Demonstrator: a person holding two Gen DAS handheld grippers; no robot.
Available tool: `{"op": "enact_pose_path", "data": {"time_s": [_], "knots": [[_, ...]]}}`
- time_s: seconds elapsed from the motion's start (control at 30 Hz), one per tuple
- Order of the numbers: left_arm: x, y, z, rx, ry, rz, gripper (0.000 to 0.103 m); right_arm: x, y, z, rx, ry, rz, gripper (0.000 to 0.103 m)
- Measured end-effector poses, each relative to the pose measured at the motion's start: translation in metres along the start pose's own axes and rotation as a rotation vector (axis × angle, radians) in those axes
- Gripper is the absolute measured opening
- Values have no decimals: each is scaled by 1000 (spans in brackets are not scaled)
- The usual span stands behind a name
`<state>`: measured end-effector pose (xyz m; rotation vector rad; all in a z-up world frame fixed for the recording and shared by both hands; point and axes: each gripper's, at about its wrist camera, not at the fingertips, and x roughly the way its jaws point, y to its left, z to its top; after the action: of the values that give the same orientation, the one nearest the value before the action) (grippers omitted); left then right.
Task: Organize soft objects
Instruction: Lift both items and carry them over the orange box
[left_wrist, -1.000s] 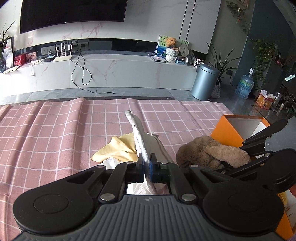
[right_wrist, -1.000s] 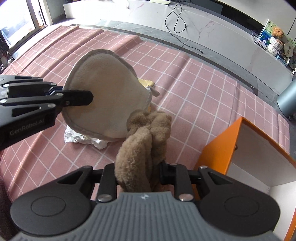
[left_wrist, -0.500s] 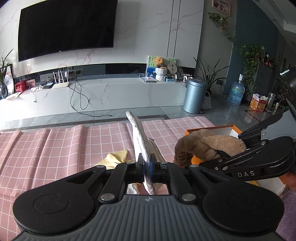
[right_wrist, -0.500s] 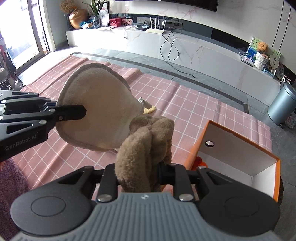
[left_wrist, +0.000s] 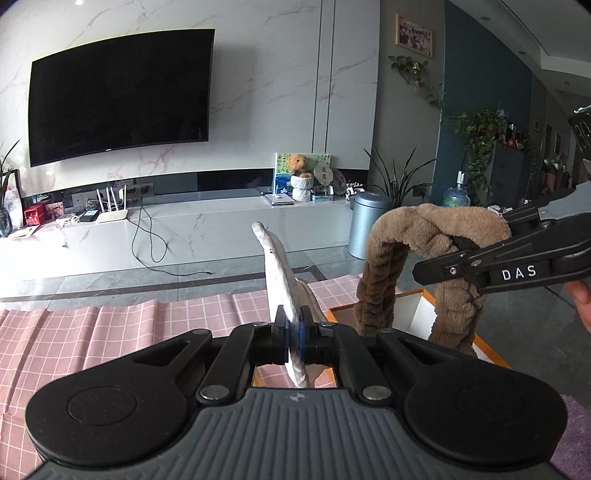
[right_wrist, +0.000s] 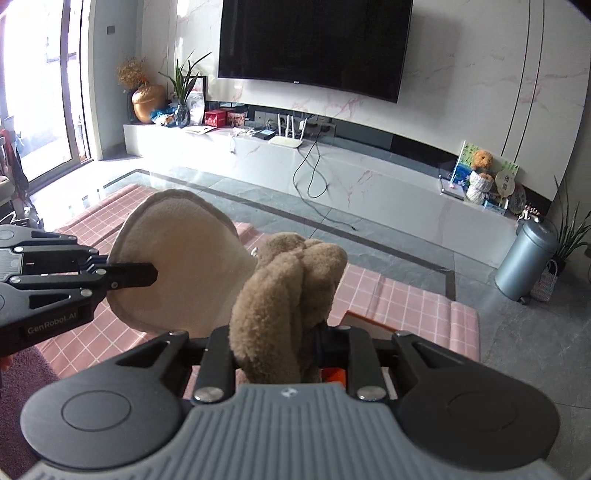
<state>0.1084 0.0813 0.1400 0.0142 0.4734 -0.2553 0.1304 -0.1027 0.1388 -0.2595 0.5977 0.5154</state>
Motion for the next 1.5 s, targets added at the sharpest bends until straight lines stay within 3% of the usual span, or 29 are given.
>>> {"op": "enact_pose_path", "data": {"time_s": [0.2, 0.4, 0.77, 1.1, 1.5], "knots": [[16, -39, 18, 74, -15, -78, 5, -17, -35, 4, -9, -2, -103, 21], [58, -73, 20, 113, 35, -144, 5, 10, -69, -13, -21, 54, -158, 21], [137, -83, 5, 136, 180, -158, 5, 98, -126, -46, 100, 158, -131, 21], [168, -81, -15, 128, 244, -166, 5, 158, -145, -105, 207, 345, -70, 21], [202, -91, -33, 178, 319, -131, 5, 207, -141, -138, 150, 488, -65, 21]]}}
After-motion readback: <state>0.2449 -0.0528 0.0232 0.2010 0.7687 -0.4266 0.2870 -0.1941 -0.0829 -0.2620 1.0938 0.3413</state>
